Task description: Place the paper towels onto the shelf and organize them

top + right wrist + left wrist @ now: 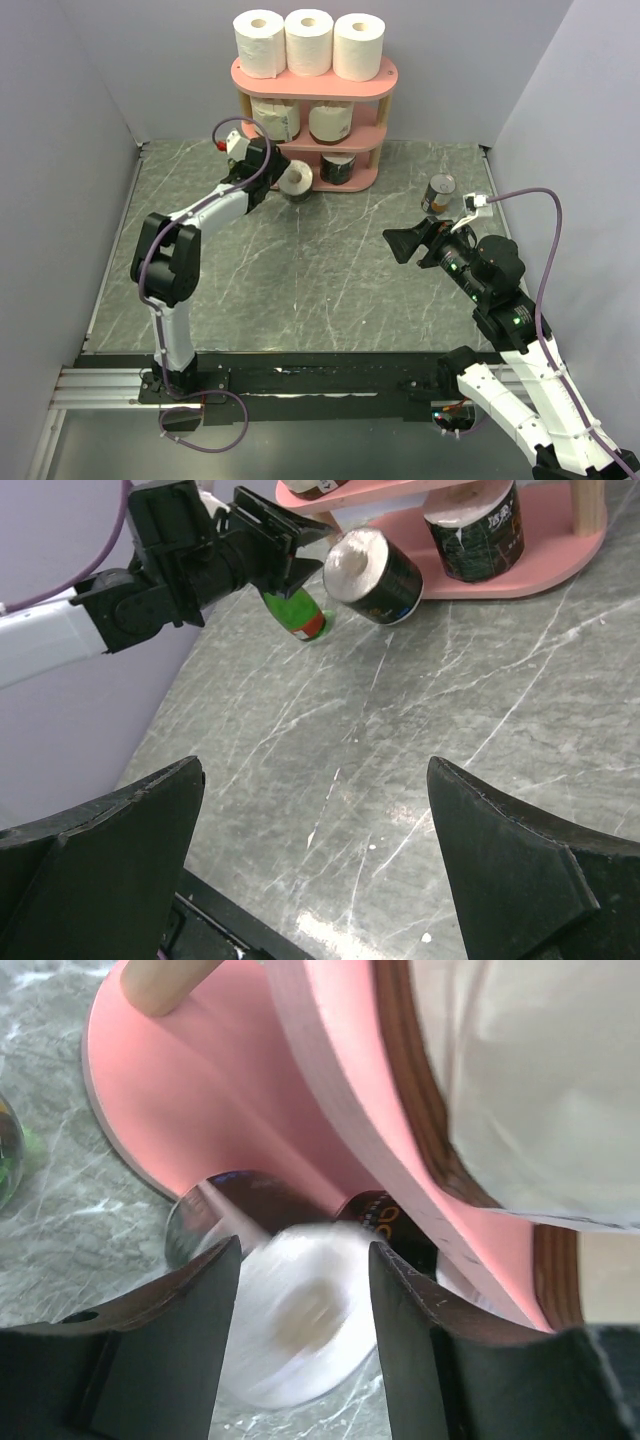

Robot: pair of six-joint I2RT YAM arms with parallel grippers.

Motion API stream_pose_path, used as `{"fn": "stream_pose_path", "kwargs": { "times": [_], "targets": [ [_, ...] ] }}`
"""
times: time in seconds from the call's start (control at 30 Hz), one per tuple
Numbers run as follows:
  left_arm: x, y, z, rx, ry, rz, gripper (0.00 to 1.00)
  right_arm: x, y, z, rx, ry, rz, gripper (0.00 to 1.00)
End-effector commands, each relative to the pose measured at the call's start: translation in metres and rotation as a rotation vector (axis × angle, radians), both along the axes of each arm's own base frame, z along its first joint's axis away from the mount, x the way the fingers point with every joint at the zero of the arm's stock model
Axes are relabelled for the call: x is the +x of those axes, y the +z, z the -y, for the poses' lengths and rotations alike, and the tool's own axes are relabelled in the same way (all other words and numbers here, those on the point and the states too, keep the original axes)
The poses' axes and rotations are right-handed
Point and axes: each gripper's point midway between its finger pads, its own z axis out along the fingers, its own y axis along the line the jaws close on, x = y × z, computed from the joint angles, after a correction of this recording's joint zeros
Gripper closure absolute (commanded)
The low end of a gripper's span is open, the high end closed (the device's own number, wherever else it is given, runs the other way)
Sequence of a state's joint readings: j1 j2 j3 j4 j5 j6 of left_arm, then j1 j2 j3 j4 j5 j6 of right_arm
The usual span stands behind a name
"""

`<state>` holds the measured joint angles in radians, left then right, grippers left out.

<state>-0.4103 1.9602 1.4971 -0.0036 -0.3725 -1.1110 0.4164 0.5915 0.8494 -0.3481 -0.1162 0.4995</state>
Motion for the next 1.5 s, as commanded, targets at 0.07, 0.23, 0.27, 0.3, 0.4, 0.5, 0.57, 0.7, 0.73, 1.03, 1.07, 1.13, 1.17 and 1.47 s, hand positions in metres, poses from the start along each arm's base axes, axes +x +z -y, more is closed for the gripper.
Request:
{"fn": "stream_pose_path", "kwargs": {
  "times": [0.07, 0.23, 0.27, 0.3, 0.4, 0.5, 0.57, 0.7, 0.73, 1.03, 1.07, 1.13, 1.17, 1.47],
  "targets": [
    [-0.003, 0.051, -0.003, 0.002, -0.020, 0.132, 0.40, -0.004, 0.027, 0.005, 0.019, -0.013, 0.064, 0.00],
    [-0.020, 0.047, -0.002, 0.090, -0.055, 0.107, 0.37, -0.004, 0.022, 0.005, 0.012, -0.015, 0.052, 0.00],
    [-0.026, 0.052, 0.001, 0.107, -0.068, 0.111, 0.37, -0.004, 0.021, 0.005, 0.011, -0.015, 0.051, 0.00],
    [-0.032, 0.047, -0.001, 0.137, -0.074, 0.090, 0.37, -0.004, 0.021, 0.005, 0.011, -0.015, 0.051, 0.00],
    [-0.053, 0.043, -0.002, 0.272, -0.132, 0.082, 0.36, -0.005, 0.020, 0.005, 0.009, -0.012, 0.049, 0.00],
    [-0.079, 0.037, 0.003, 0.380, -0.230, 0.100, 0.35, -0.006, 0.016, 0.005, 0.002, -0.009, 0.047, 0.00],
    [-0.098, 0.047, 0.006, 0.513, -0.314, 0.151, 0.34, -0.006, 0.014, 0.006, -0.009, -0.008, 0.052, 0.00],
    [-0.129, 0.036, 0.011, 0.841, -0.586, 0.230, 0.24, -0.005, 0.006, 0.008, -0.028, -0.016, 0.042, 0.00],
    [-0.133, 0.033, 0.011, 0.893, -0.630, 0.241, 0.23, -0.006, 0.006, 0.007, -0.027, -0.011, 0.047, 0.00],
    [-0.162, -0.001, 0.026, 1.317, -0.975, 0.349, 0.18, -0.004, 0.008, 0.002, -0.017, 0.011, 0.053, 0.00],
    [-0.161, -0.006, 0.027, 1.335, -0.985, 0.359, 0.17, -0.003, 0.008, 0.001, -0.016, 0.011, 0.051, 0.00],
    [-0.159, -0.018, 0.030, 1.383, -1.018, 0.361, 0.17, -0.003, 0.007, 0.002, -0.018, 0.008, 0.048, 0.00],
    [-0.158, -0.020, 0.032, 1.411, -1.027, 0.375, 0.17, -0.003, 0.007, 0.002, -0.018, 0.005, 0.052, 0.01],
    [-0.144, -0.050, 0.035, 1.530, -1.063, 0.358, 0.19, 0.001, 0.008, 0.005, -0.027, -0.013, 0.058, 0.00]
  ]
}}
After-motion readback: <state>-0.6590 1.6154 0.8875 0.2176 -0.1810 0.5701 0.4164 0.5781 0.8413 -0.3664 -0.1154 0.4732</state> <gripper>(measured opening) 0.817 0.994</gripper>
